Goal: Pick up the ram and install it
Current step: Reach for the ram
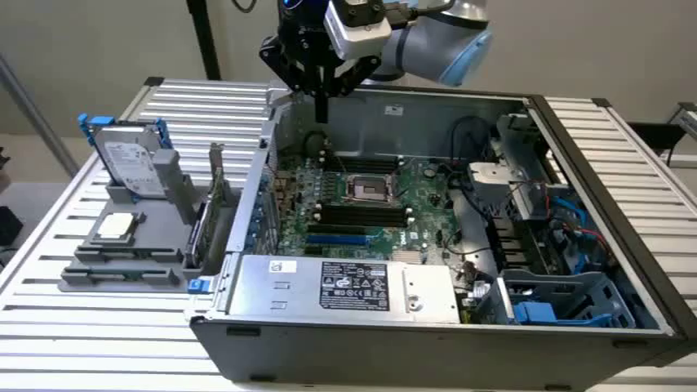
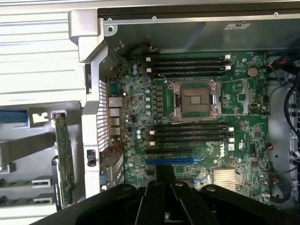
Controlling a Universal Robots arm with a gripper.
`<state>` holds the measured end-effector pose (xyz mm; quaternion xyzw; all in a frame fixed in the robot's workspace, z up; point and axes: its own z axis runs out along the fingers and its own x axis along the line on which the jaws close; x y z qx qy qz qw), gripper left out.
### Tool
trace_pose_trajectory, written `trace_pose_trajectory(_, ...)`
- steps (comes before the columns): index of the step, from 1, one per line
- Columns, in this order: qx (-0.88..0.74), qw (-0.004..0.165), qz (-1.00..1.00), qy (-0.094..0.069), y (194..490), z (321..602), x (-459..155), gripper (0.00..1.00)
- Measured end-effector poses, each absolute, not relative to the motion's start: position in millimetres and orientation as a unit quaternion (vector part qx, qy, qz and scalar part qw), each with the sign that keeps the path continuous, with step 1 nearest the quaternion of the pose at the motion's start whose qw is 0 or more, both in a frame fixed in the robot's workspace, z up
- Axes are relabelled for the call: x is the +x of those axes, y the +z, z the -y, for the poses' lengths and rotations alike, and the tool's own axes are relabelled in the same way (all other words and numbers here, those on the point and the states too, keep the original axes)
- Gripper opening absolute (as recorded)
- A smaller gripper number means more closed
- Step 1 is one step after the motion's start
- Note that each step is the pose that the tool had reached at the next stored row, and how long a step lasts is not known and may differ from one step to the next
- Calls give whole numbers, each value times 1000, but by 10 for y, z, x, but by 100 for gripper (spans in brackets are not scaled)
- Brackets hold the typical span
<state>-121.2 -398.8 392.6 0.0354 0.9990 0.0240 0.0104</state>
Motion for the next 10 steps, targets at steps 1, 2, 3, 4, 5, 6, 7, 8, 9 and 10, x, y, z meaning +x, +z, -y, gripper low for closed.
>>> trace_pose_trajectory(1, 35, 10, -999, 24, 3926, 3988, -1212, 11)
trace_pose_trajectory(2, 35, 10, -999, 24, 3926, 3988, -1212, 11)
trace_pose_trajectory(3, 35, 10, -999, 24, 3926, 3988, -1212, 11)
trace_pose_trajectory(4, 35, 10, -999, 24, 3926, 3988, -1212, 11)
trace_pose_trajectory(5, 35, 10, -999, 24, 3926, 3988, -1212, 11)
trace_pose_trajectory(6, 35, 10, -999, 24, 3926, 3988, -1212, 11)
trace_pose_trajectory(7, 35, 10, -999, 24, 3926, 3988, -1212, 11)
trace_pose_trajectory(8, 35, 10, -999, 24, 3926, 3988, -1212, 11)
trace_pose_trajectory(9, 35, 10, -999, 24, 3926, 3988, -1212, 11)
trace_pose_trajectory(10, 35, 10, -999, 24, 3926, 3988, -1212, 11)
